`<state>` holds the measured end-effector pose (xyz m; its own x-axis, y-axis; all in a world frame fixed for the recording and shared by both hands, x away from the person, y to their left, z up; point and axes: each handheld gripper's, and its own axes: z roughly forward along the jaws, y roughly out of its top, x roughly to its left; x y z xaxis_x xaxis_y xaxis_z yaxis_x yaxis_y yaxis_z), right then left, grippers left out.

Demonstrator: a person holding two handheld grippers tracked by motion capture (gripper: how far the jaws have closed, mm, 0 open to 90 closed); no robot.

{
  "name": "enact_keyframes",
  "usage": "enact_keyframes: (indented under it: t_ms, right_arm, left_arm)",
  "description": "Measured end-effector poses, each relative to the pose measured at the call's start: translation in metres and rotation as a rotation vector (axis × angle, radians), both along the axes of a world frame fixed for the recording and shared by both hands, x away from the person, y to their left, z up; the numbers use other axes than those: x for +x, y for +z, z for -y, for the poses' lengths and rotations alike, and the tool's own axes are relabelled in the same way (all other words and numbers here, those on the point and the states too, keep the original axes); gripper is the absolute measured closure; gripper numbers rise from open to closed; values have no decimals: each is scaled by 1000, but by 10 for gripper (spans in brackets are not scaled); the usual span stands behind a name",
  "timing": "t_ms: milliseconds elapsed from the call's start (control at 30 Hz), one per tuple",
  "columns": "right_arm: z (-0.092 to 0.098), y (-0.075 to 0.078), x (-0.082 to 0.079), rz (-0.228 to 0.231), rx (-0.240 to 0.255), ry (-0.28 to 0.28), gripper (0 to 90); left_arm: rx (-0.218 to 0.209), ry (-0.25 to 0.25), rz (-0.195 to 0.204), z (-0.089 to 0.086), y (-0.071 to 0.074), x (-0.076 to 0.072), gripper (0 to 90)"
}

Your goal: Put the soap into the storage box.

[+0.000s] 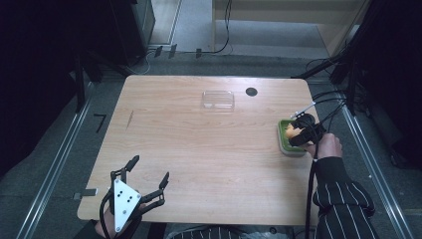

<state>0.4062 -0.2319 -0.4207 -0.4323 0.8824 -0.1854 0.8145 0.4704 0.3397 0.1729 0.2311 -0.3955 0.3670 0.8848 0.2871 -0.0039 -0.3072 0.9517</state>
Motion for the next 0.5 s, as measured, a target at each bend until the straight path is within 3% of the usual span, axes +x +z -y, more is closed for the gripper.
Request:
enact_keyframes:
  t_ms: [500]
  right_arm:
    - [3, -5, 17, -30, -3, 6, 405]
  left_arm:
    - [3, -1, -2, 0, 0, 0, 130]
